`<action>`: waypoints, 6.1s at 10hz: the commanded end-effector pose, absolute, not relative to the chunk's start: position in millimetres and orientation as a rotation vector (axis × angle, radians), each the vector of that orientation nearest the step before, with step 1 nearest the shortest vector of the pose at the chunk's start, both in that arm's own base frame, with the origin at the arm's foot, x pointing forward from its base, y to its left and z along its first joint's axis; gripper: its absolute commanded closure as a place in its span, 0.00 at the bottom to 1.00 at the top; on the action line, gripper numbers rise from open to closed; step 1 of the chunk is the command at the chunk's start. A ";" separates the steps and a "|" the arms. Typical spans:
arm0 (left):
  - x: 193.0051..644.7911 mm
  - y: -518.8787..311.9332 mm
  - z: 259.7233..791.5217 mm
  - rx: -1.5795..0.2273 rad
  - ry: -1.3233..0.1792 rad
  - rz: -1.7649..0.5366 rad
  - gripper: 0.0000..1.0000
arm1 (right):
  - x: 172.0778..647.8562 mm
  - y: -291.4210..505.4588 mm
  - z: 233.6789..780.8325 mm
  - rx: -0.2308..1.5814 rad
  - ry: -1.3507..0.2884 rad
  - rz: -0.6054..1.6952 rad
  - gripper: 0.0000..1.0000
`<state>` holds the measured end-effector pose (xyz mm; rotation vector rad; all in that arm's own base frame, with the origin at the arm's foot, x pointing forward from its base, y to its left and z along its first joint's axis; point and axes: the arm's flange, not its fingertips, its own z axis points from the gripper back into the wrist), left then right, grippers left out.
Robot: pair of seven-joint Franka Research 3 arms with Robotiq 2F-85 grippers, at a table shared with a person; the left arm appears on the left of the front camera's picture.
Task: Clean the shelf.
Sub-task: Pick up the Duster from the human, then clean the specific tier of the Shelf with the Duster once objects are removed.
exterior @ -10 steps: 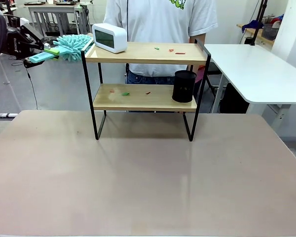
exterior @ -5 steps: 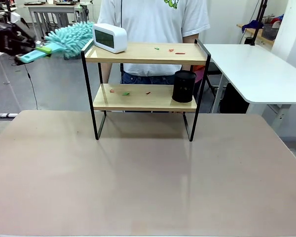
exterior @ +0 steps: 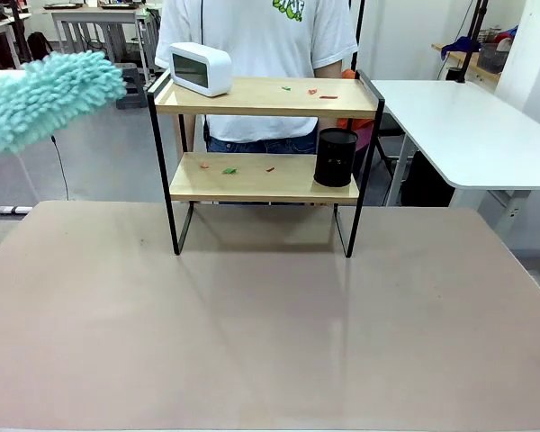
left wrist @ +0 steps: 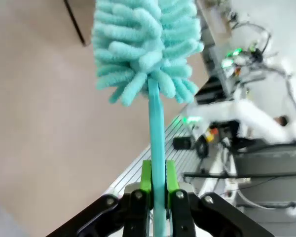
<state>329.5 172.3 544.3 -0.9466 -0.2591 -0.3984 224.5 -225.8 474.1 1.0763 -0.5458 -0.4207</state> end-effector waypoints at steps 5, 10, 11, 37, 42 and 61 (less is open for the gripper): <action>264.2 177.3 486.8 -0.918 -0.283 -0.425 1.00 | 227.0 -226.7 476.3 1.087 -0.575 -0.400 0.00; 264.2 177.3 486.8 -0.918 -0.283 -0.425 1.00 | 227.0 -226.7 476.3 1.087 -0.575 -0.400 0.00; 264.2 177.3 486.8 -0.918 -0.283 -0.425 1.00 | 227.0 -226.7 476.3 1.087 -0.575 -0.400 0.00; 326.0 -102.6 684.6 -0.717 -0.367 -0.036 0.87 | 227.0 -226.7 476.3 1.087 -0.575 -0.400 0.00; 357.5 -170.9 693.0 -0.631 -0.396 -0.096 0.87 | 227.0 -226.7 476.3 1.087 -0.575 -0.400 0.00; 395.7 -203.7 683.9 -0.646 0.173 -1.012 0.87 | 227.0 -226.7 476.3 1.087 -0.575 -0.400 0.00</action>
